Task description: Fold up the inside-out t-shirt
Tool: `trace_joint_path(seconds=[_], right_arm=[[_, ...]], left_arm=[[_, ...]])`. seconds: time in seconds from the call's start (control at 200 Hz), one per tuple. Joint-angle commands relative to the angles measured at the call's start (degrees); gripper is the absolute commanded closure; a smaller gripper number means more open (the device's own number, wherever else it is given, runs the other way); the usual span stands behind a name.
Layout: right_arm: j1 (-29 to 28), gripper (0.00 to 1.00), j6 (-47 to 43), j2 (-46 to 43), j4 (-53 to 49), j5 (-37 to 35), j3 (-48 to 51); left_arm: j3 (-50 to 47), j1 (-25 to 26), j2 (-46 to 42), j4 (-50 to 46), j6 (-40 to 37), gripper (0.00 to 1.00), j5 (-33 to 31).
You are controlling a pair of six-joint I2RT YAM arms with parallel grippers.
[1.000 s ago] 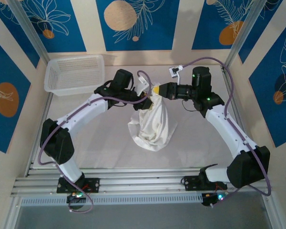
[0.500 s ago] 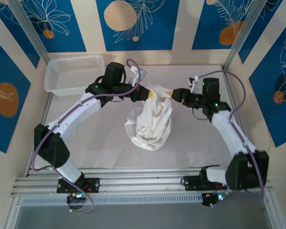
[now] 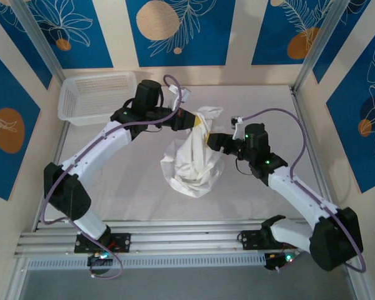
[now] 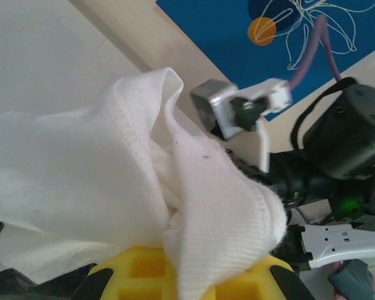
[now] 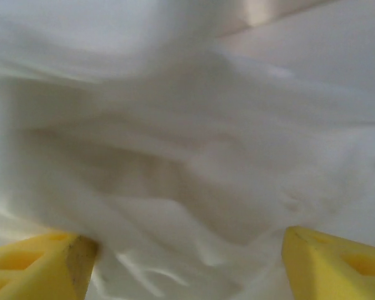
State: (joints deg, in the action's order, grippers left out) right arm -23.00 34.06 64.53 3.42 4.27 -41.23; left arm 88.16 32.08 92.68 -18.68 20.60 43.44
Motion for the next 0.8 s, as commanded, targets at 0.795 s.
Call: trace_joint_path(seconds=[0.795], right_arm=[[-0.2, 0.31, -33.2, 10.1, 5.3, 15.3, -10.7]], left_arm=[[-4.9, -6.8, -9.2, 4.7, 4.0, 1.0, 5.1]])
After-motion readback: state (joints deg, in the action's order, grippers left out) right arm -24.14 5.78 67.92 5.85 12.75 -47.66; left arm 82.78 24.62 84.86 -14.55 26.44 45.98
